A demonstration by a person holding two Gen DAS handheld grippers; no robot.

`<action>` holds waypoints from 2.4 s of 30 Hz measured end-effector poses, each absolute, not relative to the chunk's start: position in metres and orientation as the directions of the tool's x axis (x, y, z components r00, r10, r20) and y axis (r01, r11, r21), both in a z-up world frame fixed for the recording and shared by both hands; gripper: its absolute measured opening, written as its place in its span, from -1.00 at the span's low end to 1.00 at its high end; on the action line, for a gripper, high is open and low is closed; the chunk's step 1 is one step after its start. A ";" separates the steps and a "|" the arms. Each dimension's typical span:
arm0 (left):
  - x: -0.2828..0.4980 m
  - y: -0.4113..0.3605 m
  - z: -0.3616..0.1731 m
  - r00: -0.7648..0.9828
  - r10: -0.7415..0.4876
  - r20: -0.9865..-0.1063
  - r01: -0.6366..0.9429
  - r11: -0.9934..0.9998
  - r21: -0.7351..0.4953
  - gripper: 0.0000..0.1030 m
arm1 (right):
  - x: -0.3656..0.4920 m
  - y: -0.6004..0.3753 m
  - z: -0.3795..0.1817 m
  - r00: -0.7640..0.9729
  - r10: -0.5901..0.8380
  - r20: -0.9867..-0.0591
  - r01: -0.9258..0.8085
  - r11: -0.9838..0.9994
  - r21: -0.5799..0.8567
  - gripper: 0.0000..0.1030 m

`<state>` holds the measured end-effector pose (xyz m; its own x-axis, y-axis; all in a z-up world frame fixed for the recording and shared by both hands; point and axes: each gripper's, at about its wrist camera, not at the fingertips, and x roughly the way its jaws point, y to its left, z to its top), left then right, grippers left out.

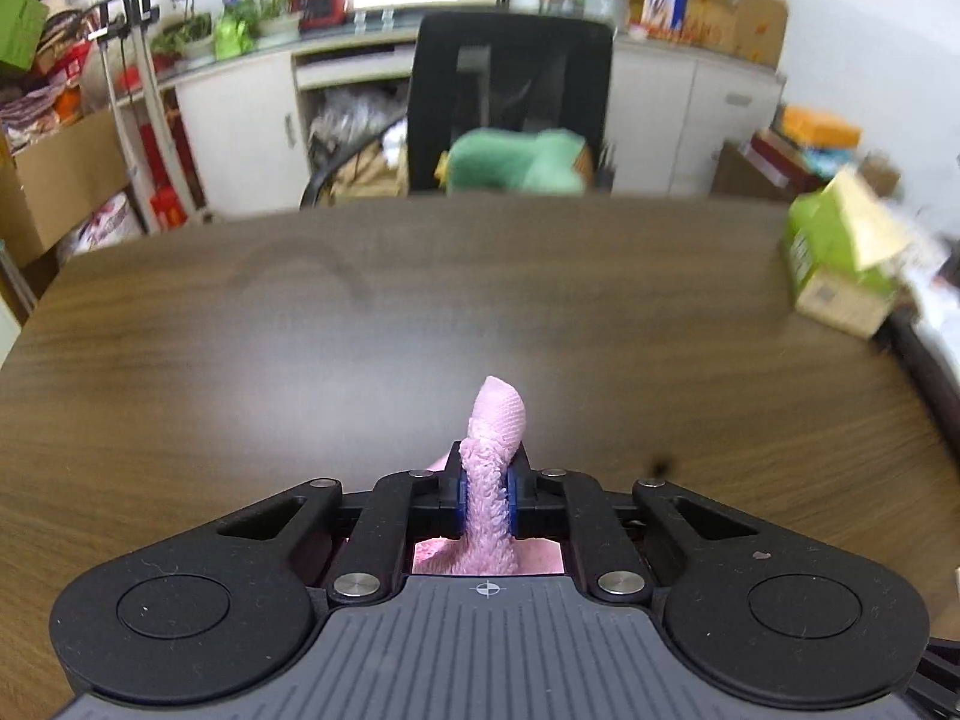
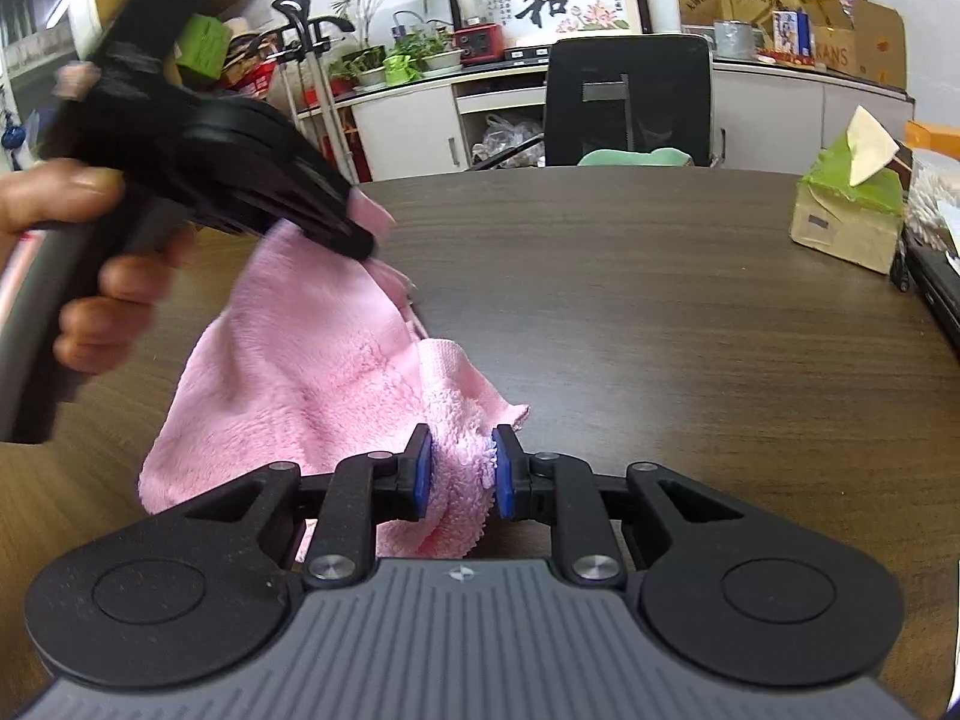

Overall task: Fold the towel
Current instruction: 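Close the left tool on another towel corner while the right tool holds its edge, then lift the towel with both tools and shake it out in the air, then lay the towel flat on the table and open both tools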

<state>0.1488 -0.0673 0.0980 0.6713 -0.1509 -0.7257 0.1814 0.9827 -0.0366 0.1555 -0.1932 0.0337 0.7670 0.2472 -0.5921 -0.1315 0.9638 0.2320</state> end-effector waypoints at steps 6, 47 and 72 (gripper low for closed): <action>0.117 -0.046 0.133 0.749 -0.225 -0.623 0.210 0.973 -0.099 -0.86 | 0.143 -0.213 0.044 0.841 0.245 -0.482 -0.101 0.947 0.306 -0.61; 0.048 0.018 0.235 0.930 -0.173 -0.325 0.106 0.971 -0.214 -0.86 | 0.095 -0.174 0.199 0.970 0.204 -0.136 -0.198 0.979 0.053 -0.61; -0.059 0.086 0.075 0.850 -0.201 -0.486 0.071 0.959 -0.273 0.66 | -0.017 -0.172 0.051 0.895 0.149 -0.421 -0.129 0.989 0.074 0.17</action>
<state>-0.0592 0.0864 0.0746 0.8504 -0.2010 -0.4863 0.0707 0.9594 -0.2730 -0.0173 -0.1720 0.0506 0.8950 0.1487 -0.4206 -0.1294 0.9888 0.0743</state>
